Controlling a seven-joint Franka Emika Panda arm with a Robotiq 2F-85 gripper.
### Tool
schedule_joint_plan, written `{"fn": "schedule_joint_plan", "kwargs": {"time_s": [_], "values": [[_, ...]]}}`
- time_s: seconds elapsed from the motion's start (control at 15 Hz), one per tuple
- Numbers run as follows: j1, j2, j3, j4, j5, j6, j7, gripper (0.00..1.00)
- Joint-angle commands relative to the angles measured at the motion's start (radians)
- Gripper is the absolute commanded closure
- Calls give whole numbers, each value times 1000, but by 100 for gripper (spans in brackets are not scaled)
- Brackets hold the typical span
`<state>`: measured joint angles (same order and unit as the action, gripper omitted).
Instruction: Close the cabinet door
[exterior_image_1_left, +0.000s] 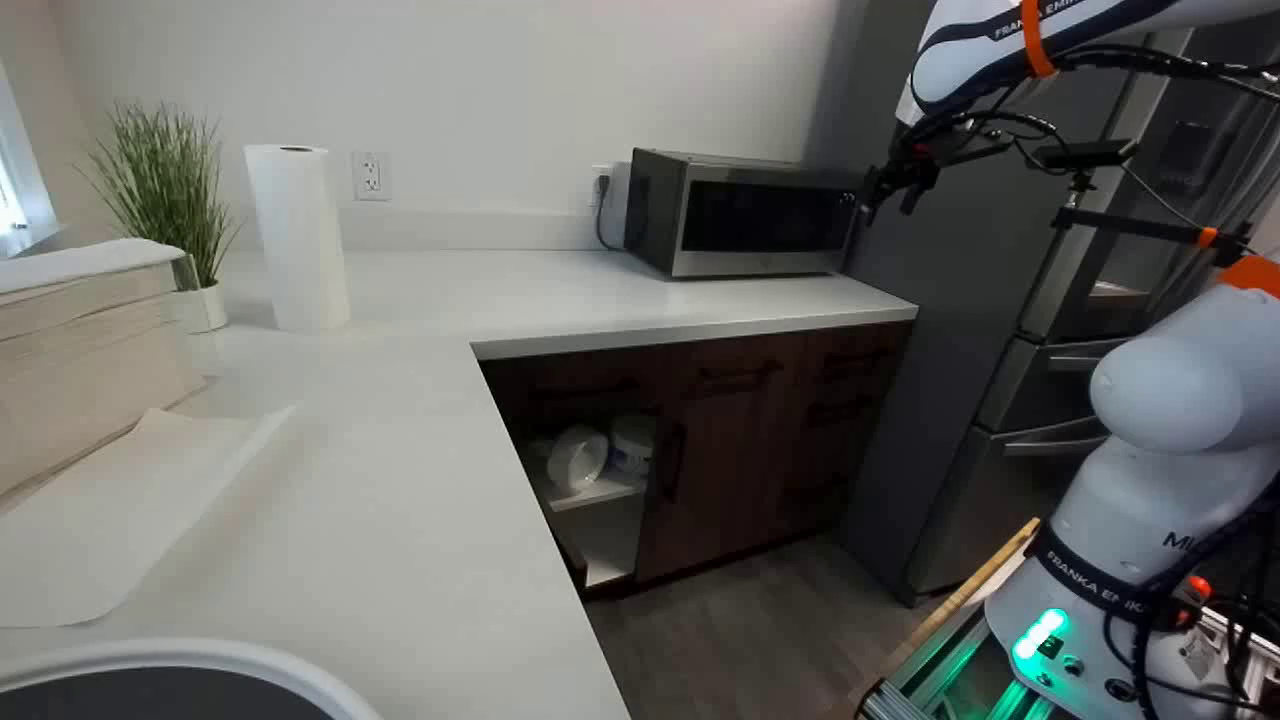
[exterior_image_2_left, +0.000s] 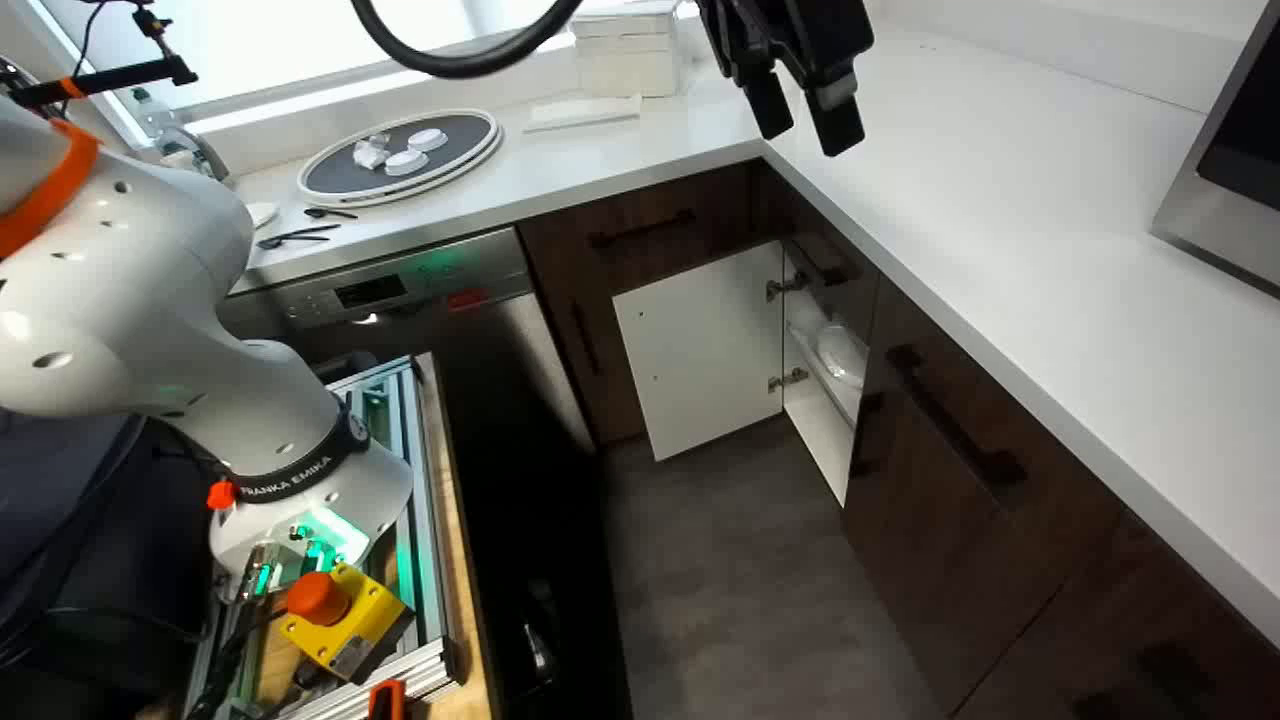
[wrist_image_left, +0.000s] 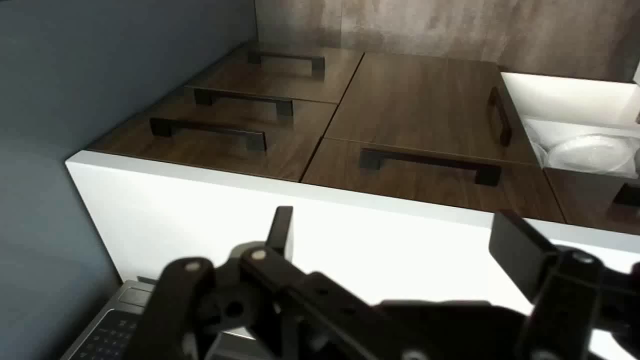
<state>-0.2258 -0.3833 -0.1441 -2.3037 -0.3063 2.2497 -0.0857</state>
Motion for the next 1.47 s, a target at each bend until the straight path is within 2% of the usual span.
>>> {"fn": "schedule_joint_plan", "kwargs": {"time_s": [0.0, 0.27, 0.4, 0.53, 0.93, 1.4], "values": [[7, 0, -6, 3, -2, -4, 1, 0], [7, 0, -6, 3, -2, -4, 1, 0], [45, -6, 0, -23, 26, 30, -49, 0], [105, -17, 8, -51, 72, 29, -127, 0], [288, -51, 71, -175, 226, 77, -254, 0], [506, -9, 120, -316, 374, 280, -459, 0]]}}
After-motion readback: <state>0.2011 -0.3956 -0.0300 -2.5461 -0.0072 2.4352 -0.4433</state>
